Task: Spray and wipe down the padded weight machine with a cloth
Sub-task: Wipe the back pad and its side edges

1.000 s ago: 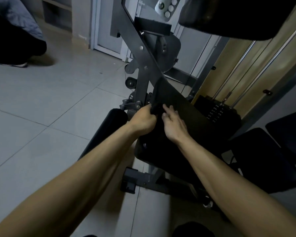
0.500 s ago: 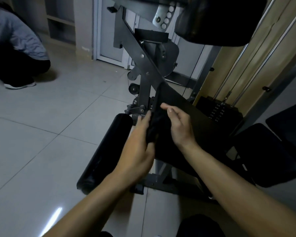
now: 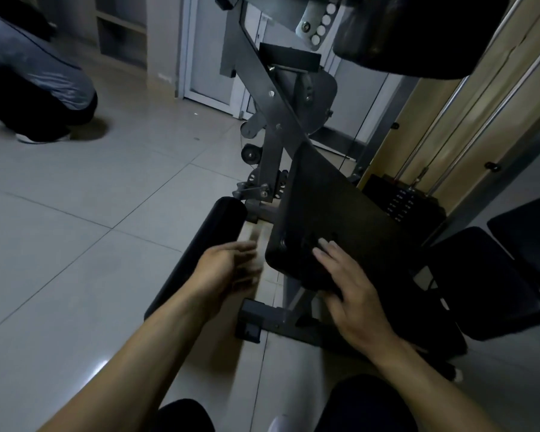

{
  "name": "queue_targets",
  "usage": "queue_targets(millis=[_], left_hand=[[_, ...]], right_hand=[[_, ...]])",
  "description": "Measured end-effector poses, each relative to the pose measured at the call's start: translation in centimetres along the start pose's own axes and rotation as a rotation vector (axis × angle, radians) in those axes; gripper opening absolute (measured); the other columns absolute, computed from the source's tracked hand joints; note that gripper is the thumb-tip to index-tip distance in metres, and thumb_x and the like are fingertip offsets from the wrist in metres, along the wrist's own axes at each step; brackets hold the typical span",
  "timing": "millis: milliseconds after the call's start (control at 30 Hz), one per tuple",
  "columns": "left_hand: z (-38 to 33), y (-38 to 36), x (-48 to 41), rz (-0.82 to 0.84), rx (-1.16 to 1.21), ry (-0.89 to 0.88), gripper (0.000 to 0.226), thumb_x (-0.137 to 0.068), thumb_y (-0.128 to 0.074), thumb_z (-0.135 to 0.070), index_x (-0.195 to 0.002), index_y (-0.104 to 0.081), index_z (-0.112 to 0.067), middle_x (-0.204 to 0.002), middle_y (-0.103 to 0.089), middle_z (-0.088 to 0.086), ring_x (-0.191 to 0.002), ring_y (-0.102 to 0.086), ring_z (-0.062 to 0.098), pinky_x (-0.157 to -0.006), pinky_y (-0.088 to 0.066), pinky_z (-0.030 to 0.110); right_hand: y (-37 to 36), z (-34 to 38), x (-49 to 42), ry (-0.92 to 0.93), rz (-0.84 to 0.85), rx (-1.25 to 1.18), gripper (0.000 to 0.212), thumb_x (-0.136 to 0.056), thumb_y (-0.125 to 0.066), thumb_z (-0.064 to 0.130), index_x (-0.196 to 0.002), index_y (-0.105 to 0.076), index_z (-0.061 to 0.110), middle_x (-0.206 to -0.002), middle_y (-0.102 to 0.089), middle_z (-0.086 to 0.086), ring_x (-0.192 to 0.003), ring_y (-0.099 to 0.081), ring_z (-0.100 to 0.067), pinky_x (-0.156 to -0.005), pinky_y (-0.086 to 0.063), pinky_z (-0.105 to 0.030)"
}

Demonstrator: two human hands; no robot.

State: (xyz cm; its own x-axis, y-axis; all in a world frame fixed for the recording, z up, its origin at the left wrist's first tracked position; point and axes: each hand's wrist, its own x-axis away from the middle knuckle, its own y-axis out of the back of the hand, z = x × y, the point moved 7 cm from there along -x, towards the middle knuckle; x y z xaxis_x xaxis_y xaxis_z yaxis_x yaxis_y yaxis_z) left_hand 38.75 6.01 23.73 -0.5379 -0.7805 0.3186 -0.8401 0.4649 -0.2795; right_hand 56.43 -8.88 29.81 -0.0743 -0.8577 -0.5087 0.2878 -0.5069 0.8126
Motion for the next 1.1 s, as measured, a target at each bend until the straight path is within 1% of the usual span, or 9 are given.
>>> queue_targets(millis=[100,267,400,600,733,800,900,1000,1100], left_hand=[[0.7,-2.0,0.8,0.074,0.209,0.156,0.028,-0.104,-0.047,-0.022,-0.116,-0.069,-0.008,-0.092,-0.075,0.006,-0.088,-0.073,0.025,-0.095,-0.055,0.043],[-0.2,-3.1,1.3,-0.001,0.421,0.129,0.041,-0.097,-0.055,-0.043,-0.12,-0.073,-0.013,-0.114,-0.075,0.014,-0.106,-0.072,0.03,-0.098,-0.055,0.045],[-0.5,-3.3,1.4,-0.056,0.402,0.164,0.048,-0.104,-0.041,-0.049,-0.115,-0.067,-0.01,-0.083,-0.072,0.008,-0.068,-0.07,0.021,-0.062,-0.056,0.032],[-0.8,-3.7,2.2,-0.07,0.302,0.137,0.043,-0.101,-0.048,-0.043,-0.121,-0.07,-0.011,-0.12,-0.073,0.017,-0.082,-0.058,0.025,-0.082,-0.051,0.04],[-1.1,-4.1,2.9,-0.065,0.277,0.112,0.041,-0.102,-0.049,-0.044,-0.12,-0.071,-0.015,-0.112,-0.075,0.008,-0.096,-0.069,0.023,-0.099,-0.05,0.045],[-1.2,-4.5,3.0,-0.066,0.264,0.074,0.037,-0.103,-0.049,-0.044,-0.114,-0.073,-0.019,-0.107,-0.077,0.007,-0.097,-0.073,0.024,-0.095,-0.055,0.043],[-2.7,-4.7,3.7,-0.139,0.272,-0.169,0.028,-0.107,-0.047,-0.032,-0.098,-0.072,-0.024,-0.087,-0.079,-0.008,-0.087,-0.075,0.012,-0.079,-0.056,0.027],[-5.4,-5.9,4.9,-0.226,-0.223,-0.717,0.029,-0.107,-0.043,-0.029,-0.13,-0.06,-0.036,-0.137,-0.06,-0.023,-0.127,-0.052,-0.007,-0.108,-0.043,0.028],[-4.9,-9.8,4.7,-0.125,-0.737,-1.023,0.044,-0.106,-0.039,-0.033,-0.148,-0.05,-0.022,-0.156,-0.048,-0.003,-0.146,-0.039,0.008,-0.124,-0.026,0.044]], right_hand=[[-1.3,2.3,-1.4,0.19,-0.065,0.117,0.061,-0.094,-0.062,-0.001,-0.152,-0.048,0.012,-0.163,-0.038,-0.008,-0.153,-0.033,-0.025,-0.12,-0.037,-0.052],[-4.0,7.5,-5.6,0.519,-0.111,0.337,0.042,-0.102,-0.062,0.007,-0.144,-0.061,0.016,-0.159,-0.046,-0.009,-0.145,-0.046,-0.032,-0.114,-0.042,-0.05],[-2.3,3.9,-2.8,0.573,-0.05,0.392,0.039,-0.104,-0.063,0.011,-0.142,-0.062,0.016,-0.161,-0.043,-0.009,-0.15,-0.037,-0.033,-0.117,-0.041,-0.05],[0.2,-3.3,3.9,0.36,-0.025,0.43,0.059,-0.1,-0.056,-0.005,-0.154,-0.046,0.017,-0.163,-0.037,-0.016,-0.152,-0.032,-0.038,-0.112,-0.042,-0.06],[-1.2,0.3,1.6,0.378,-0.06,0.408,0.048,-0.105,-0.051,0.001,-0.151,-0.049,0.016,-0.162,-0.038,-0.017,-0.152,-0.032,-0.039,-0.116,-0.039,-0.059],[-2.5,3.7,-1.2,0.473,-0.105,0.403,0.036,-0.107,-0.052,0.008,-0.141,-0.062,0.014,-0.159,-0.043,-0.015,-0.149,-0.037,-0.038,-0.119,-0.037,-0.054],[-3.9,6.7,-3.9,0.547,-0.172,0.366,0.021,-0.104,-0.062,0.01,-0.12,-0.075,0.009,-0.152,-0.053,-0.013,-0.146,-0.044,-0.037,-0.117,-0.04,-0.05],[-3.7,5.7,-3.7,0.511,-0.16,0.304,0.028,-0.102,-0.067,0.013,-0.127,-0.071,0.002,-0.146,-0.058,-0.019,-0.145,-0.046,-0.034,-0.116,-0.042,-0.05],[-1.8,1.4,-0.9,0.441,-0.079,0.268,0.037,-0.102,-0.067,0.016,-0.134,-0.064,-0.002,-0.148,-0.055,-0.021,-0.145,-0.046,-0.034,-0.115,-0.042,-0.053]])
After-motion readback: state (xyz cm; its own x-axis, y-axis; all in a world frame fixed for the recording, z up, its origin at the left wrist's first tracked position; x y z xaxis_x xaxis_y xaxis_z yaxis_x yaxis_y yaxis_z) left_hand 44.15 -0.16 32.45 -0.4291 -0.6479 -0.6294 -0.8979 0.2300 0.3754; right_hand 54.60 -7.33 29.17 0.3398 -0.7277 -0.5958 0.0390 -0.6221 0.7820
